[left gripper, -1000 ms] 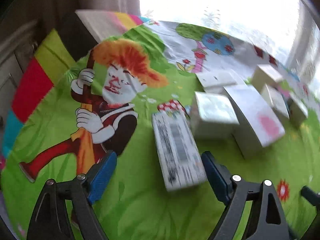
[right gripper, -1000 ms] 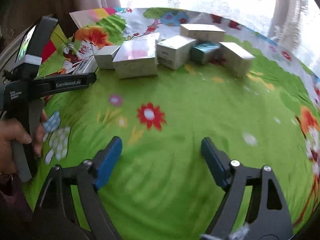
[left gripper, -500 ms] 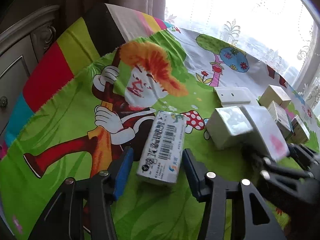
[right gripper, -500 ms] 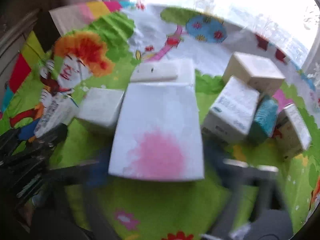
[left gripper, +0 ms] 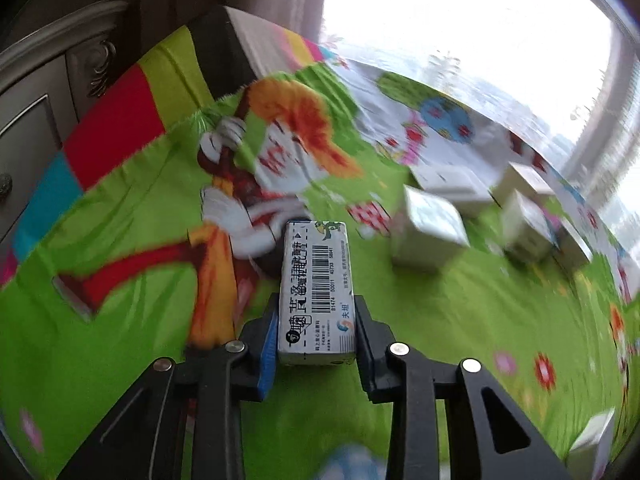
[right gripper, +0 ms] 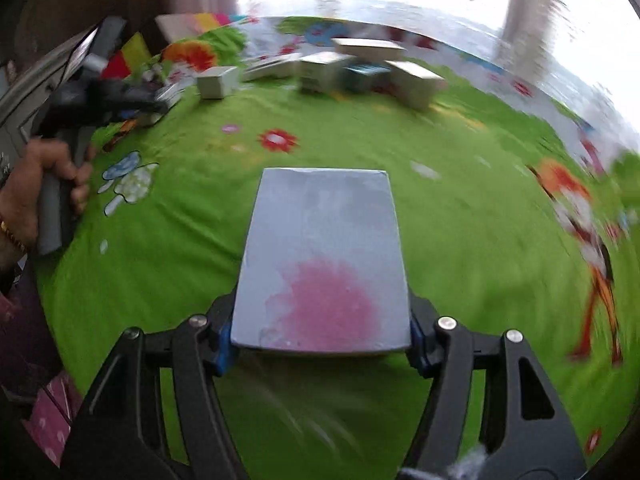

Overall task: Organize rigid objects
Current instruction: 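Grasp the white barcode box with left tool while right tool grasps pink-marked white box, then lift both held boxes and carry them over the bin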

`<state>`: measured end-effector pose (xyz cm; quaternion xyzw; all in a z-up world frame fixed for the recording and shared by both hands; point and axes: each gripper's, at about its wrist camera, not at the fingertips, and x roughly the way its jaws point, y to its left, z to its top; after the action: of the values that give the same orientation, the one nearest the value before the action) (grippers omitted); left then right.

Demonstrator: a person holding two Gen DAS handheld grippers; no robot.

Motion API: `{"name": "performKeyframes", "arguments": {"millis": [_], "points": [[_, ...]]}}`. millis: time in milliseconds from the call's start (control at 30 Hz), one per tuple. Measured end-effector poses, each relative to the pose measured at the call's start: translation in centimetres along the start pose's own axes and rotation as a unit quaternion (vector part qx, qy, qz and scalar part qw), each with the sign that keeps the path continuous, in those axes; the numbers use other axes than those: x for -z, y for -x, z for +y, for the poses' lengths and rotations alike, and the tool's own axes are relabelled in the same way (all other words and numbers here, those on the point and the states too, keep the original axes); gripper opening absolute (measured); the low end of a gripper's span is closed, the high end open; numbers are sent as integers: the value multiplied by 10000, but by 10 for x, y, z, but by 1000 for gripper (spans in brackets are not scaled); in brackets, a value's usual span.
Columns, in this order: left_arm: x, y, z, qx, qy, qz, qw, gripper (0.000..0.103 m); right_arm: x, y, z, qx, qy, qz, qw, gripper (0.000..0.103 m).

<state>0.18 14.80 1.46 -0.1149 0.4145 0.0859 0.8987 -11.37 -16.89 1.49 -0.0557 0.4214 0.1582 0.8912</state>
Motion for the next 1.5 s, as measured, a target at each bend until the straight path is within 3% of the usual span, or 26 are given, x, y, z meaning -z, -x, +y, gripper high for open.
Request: {"name": "performKeyframes", "arguments": {"millis": [167,233,367,400,467,600,667,800,967,1167,1333,1500], "points": [[60,46,-30,489,-224,116,9985,33,10,14,-31,43,-718,-226,9972,68],[83,65,-62,585,-720,79,9957,33,12,23,-39,141,-972,-532,9937,68],[100,115,-118,603,-1546,-643,9840,34,20,53,-45,381,-1249,-1406,9814,68],[100,130,-128,607,-1668,-939,9796,34,21,62,-45,482,-1335,-1627,9764,68],[102,170,-149,639,-1918,-1778,9631,34,25,81,-45,705,-1398,-2050,9661,68],[108,229,-166,707,-2027,-3112,9258,34,28,135,-40,1393,-1200,-3187,9299,68],[113,245,-168,794,-2014,-3490,9118,34,28,157,-37,1603,-1110,-3622,9115,68],[124,263,-171,864,-2062,-3822,8966,34,29,183,-24,1880,-801,-4175,8854,68],[131,270,-175,942,-2149,-3927,8892,34,30,198,-5,2073,-433,-4468,8692,68],[133,275,-170,931,-2185,-3971,8865,34,30,201,11,2016,-188,-4468,8714,68],[133,277,-156,856,-2124,-3851,8940,34,30,202,19,1843,-87,-4413,8782,68],[132,278,-126,629,-1940,-3635,9090,34,25,202,35,1424,59,-4312,8909,68]]}}
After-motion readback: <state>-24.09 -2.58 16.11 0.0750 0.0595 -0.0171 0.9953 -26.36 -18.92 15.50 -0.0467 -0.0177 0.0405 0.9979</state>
